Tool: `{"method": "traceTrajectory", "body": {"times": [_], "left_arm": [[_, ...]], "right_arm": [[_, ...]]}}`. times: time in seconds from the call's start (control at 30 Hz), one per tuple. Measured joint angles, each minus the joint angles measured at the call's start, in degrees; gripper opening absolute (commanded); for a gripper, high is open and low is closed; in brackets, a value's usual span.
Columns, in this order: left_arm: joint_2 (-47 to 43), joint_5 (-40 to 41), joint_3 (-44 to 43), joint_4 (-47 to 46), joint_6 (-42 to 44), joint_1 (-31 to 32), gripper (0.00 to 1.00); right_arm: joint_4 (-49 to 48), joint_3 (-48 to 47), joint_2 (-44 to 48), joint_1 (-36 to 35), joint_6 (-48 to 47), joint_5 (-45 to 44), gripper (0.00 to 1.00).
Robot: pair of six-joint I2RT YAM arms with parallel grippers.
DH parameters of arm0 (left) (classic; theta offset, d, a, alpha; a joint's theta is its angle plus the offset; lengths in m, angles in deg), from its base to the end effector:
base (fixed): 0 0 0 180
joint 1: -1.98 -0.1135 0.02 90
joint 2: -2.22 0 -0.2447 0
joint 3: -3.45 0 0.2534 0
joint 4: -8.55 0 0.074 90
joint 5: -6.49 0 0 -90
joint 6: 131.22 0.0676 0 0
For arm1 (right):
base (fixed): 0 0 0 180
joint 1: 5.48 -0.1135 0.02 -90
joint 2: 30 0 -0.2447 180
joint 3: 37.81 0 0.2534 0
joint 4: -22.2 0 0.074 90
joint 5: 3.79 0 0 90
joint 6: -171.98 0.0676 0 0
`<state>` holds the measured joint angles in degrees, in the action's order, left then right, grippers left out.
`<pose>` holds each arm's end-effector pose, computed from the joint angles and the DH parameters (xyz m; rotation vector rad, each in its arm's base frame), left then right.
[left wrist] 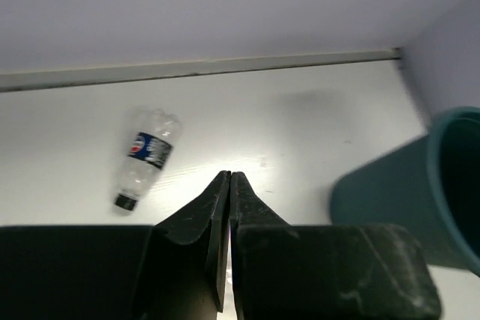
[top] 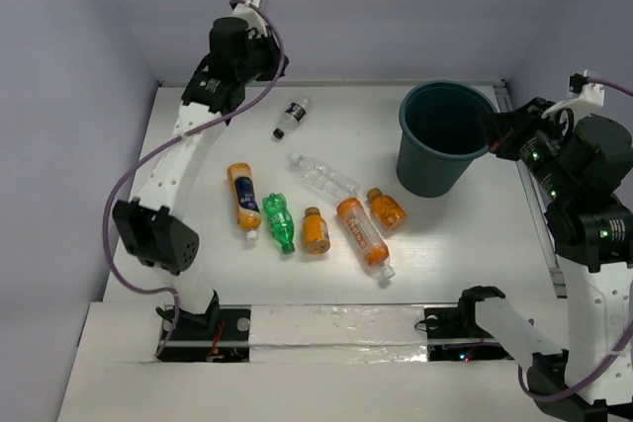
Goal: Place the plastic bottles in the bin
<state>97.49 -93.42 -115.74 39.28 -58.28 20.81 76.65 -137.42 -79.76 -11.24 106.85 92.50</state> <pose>0.3878 -0.1445 0.4432 0.1590 1.7184 -0.6125 0.1645 0.0240 0.4827 0.1940 1.6630 0.4962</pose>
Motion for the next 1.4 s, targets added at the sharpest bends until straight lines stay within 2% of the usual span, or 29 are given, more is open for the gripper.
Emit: {"method": "traceTrajectory", "body": {"times": [0.07, 0.17, 0.2, 0.27, 0.3, 0.43, 0.47, 0.5, 0.53, 0.57, 0.6, 0.67, 0.7, 0.83, 1.07, 1.17, 1.27, 1.3, 1.37, 1.4], "left_arm": [[4.55, 2.95, -2.08, 0.48, 1.62, 0.26, 0.00], [12.33, 6.60, -5.40, 1.11, 3.45, 0.17, 0.12], [14.53, 7.56, -6.16, 1.20, 3.91, 0.17, 0.22], [18.71, 9.25, -7.26, 1.25, 4.81, 0.11, 0.33], [20.79, 10.01, -7.93, 1.68, 5.27, 0.07, 0.44], [27.56, 11.04, -10.99, 2.36, 6.56, 0.09, 0.66], [29.05, 11.08, -11.98, 2.51, 6.75, 0.13, 0.70], [29.81, 11.08, -12.41, 2.49, 6.88, 0.17, 0.78], [31.39, 11.13, -13.22, 2.49, 7.67, 0.31, 0.81], [32.20, 11.08, -13.64, 2.54, 7.93, 0.39, 0.84], [33.11, 11.10, -14.27, 2.64, 8.37, 0.52, 0.87], [35.32, 10.91, -17.00, 3.41, 9.33, 0.70, 0.89], [36.54, 10.82, -18.53, 3.72, 9.70, 0.70, 0.91], [41.59, 10.56, -24.65, 4.50, 11.32, 0.96, 0.94], [48.22, 10.43, -28.57, 6.82, 12.55, 0.98, 0.92], [50.14, 10.47, -28.59, 7.56, 12.79, 0.98, 0.87], [51.69, 10.51, -28.59, 7.85, 12.96, 0.98, 0.72], [52.04, 10.58, -28.59, 7.98, 13.00, 0.98, 0.57], [52.39, 10.88, -28.59, 7.93, 13.22, 0.98, 0.50], [52.39, 10.99, -28.59, 7.76, 13.38, 0.96, 0.43]], "right_arm": [[0.39, -0.17, -0.09, -0.33, -0.09, 0.15, 0.00], [0.68, -0.20, -0.09, -0.85, -0.52, 0.15, 0.00], [0.94, -0.20, -0.09, -1.11, -0.68, 0.13, 0.00], [1.42, -0.20, -0.09, -1.46, -0.87, 0.17, 0.00], [1.51, -0.20, -0.09, -1.68, -0.92, 0.15, 0.00], [2.16, -0.17, -0.09, -1.88, -1.11, 0.17, 0.02], [2.34, -0.17, -0.09, -1.88, -1.11, 0.17, 0.05], [2.36, -0.17, -0.11, -1.88, -1.14, 0.17, 0.12], [2.36, -0.15, -0.15, -1.88, -1.14, 0.20, 0.18], [2.36, -0.11, -0.15, -1.88, -1.20, 0.22, 0.22], [2.36, -0.09, -0.26, -1.88, -1.31, 0.24, 0.32], [2.36, -0.04, -0.55, -1.88, -1.46, 0.42, 0.41], [2.36, -0.04, -0.61, -1.90, -1.57, 0.52, 0.49], [2.40, -0.04, -1.03, -1.90, -2.01, 0.85, 0.59], [2.62, -0.04, -2.05, -1.88, -2.19, 1.29, 0.61], [2.75, -0.04, -2.27, -1.88, -2.19, 1.31, 0.61], [2.86, -0.04, -2.47, -1.90, -2.19, 1.57, 0.61], [2.95, -0.04, -2.56, -1.88, -2.19, 1.66, 0.60], [3.26, -0.07, -2.73, -1.88, -2.19, 1.68, 0.61], [3.50, -0.09, -2.84, -1.88, -2.19, 1.68, 0.60]]}}
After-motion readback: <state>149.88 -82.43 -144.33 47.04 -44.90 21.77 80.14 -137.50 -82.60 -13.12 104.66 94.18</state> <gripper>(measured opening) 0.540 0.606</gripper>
